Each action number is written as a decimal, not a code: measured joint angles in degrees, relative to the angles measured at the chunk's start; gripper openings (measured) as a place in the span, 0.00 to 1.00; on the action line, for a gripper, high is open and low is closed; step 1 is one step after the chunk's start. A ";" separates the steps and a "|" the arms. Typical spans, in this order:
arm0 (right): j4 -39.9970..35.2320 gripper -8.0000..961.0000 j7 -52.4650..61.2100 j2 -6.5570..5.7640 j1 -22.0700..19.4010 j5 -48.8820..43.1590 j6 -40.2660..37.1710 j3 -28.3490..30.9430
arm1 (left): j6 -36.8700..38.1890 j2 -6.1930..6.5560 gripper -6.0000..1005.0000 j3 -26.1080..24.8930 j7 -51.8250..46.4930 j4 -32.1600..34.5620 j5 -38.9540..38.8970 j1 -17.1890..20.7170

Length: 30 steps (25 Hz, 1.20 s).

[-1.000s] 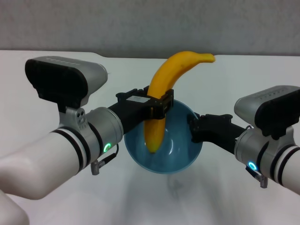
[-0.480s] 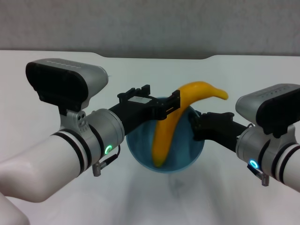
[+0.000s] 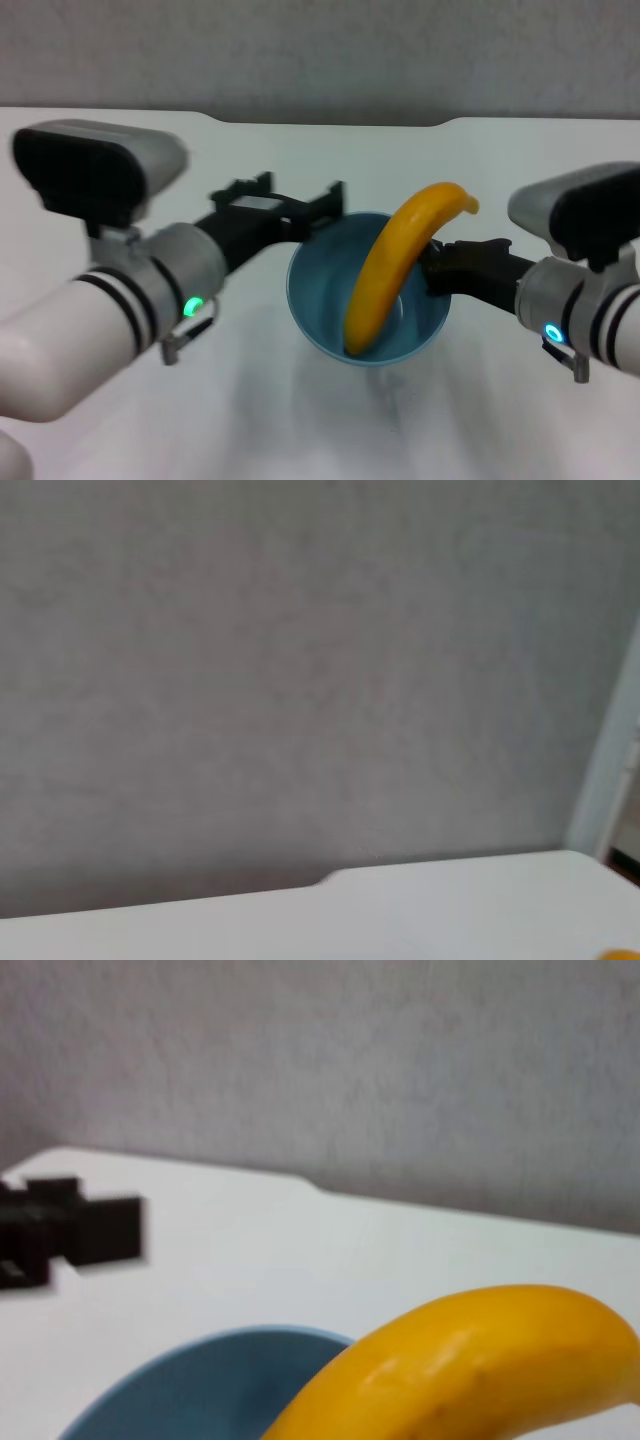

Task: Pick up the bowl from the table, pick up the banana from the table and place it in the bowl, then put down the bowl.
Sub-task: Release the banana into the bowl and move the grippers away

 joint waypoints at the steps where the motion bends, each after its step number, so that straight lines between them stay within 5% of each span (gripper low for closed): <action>1: -0.22 0.05 -0.12 0.00 1.01 0.14 1.89 0.89 | 0.08 0.01 0.90 -0.83 -0.03 0.02 0.25 0.43; 11: -3.06 0.05 -2.04 0.00 9.90 4.09 12.16 5.39 | 0.83 0.01 0.90 -4.30 0.05 0.73 0.31 2.76; 19: -20.81 0.05 -12.28 0.23 20.09 20.62 13.17 8.22 | 1.67 0.07 0.90 -6.22 0.04 1.04 0.81 4.24; 30: -26.87 0.05 -16.24 0.25 21.98 25.67 13.05 10.45 | 1.68 0.10 0.90 -7.46 -0.02 1.28 0.84 5.47</action>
